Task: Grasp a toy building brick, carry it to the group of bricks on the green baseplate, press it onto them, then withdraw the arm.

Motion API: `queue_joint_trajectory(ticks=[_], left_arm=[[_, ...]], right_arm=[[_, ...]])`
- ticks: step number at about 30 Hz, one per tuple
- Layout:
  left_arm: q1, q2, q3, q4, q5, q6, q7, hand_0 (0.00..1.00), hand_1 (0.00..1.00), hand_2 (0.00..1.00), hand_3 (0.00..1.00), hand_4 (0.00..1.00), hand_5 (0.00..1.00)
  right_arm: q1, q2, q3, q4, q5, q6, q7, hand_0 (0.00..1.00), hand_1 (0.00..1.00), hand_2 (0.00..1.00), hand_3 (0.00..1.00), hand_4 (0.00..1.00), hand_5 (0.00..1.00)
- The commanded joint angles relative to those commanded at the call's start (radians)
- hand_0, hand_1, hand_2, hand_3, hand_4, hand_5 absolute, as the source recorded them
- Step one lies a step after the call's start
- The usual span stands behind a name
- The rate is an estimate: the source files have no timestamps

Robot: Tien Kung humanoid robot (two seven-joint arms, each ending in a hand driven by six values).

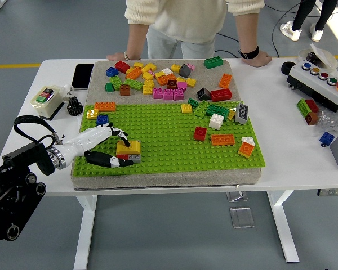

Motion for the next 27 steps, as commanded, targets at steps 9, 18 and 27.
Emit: queue_joint_trajectory(ticks=[9, 18, 27], left_arm=[[-0.001, 0.002, 0.001, 0.002, 0.004, -0.002, 0.0, 0.998, 0.905, 0.867, 0.615, 0.998, 0.68], [0.002, 0.01, -0.017, -0.027, -0.014, -0.009, 0.0, 0.998, 0.904, 0.866, 0.614, 0.998, 0.676], [-0.001, 0.01, -0.02, -0.047, -0.027, -0.006, 0.0, 0.998, 0.899, 0.86, 0.613, 0.998, 0.672]], right_arm=[[0.001, 0.0, -0.001, 0.0, 0.001, -0.001, 0.0, 0.733, 0.635, 0.684, 0.623, 0.944, 0.49], [-0.002, 0.001, -0.006, 0.0, 0.002, -0.004, 0.002, 0.734, 0.635, 0.684, 0.624, 0.944, 0.489], [-0.002, 0.003, -0.008, 0.0, 0.003, -0.006, 0.003, 0.73, 0.635, 0.684, 0.623, 0.944, 0.489]])
